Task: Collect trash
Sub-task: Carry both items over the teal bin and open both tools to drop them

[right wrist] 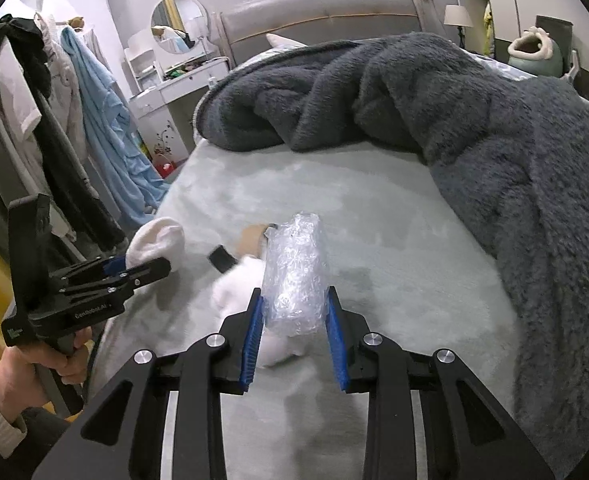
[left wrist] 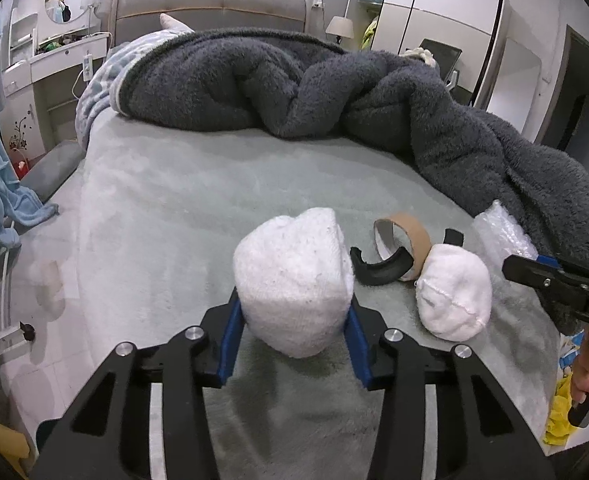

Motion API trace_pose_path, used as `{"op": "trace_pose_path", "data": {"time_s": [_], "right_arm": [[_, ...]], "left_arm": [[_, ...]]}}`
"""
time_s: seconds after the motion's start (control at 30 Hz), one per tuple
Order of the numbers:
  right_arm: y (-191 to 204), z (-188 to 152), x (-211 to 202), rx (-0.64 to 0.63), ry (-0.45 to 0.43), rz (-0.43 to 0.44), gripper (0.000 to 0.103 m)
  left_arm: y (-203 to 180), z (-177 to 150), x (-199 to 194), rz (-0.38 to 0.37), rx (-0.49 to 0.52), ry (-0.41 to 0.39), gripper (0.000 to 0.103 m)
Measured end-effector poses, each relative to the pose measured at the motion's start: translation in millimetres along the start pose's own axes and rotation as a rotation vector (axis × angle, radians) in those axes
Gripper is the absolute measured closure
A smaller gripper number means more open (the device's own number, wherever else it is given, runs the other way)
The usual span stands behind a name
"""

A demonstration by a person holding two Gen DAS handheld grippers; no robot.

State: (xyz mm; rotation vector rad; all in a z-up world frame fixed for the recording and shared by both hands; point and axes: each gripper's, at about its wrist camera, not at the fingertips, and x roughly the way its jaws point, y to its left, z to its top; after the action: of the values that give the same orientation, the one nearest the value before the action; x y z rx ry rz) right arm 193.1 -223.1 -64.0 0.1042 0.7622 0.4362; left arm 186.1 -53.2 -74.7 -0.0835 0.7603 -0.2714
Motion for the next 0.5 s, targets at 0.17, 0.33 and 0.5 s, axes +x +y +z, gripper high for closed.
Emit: {"op": "trace_pose_path", "data": {"time_s": [0.17,0.33,0.5], "right_arm": [[23,5,4,-0.03,-0.007,0.029,0.073],[47,11,10,-0.061,-0.008,0.065,0.073],[75,13,23,-0.101,0.012,0.097,0.073]], "left_arm": [[6,0,-12,-0.007,0.008,-0.005,0.055],[14,-7,-19,-0.004,0.03,0.027,0.055],[22,-18,-23,0.016,0.074,0.082,0.055]]}}
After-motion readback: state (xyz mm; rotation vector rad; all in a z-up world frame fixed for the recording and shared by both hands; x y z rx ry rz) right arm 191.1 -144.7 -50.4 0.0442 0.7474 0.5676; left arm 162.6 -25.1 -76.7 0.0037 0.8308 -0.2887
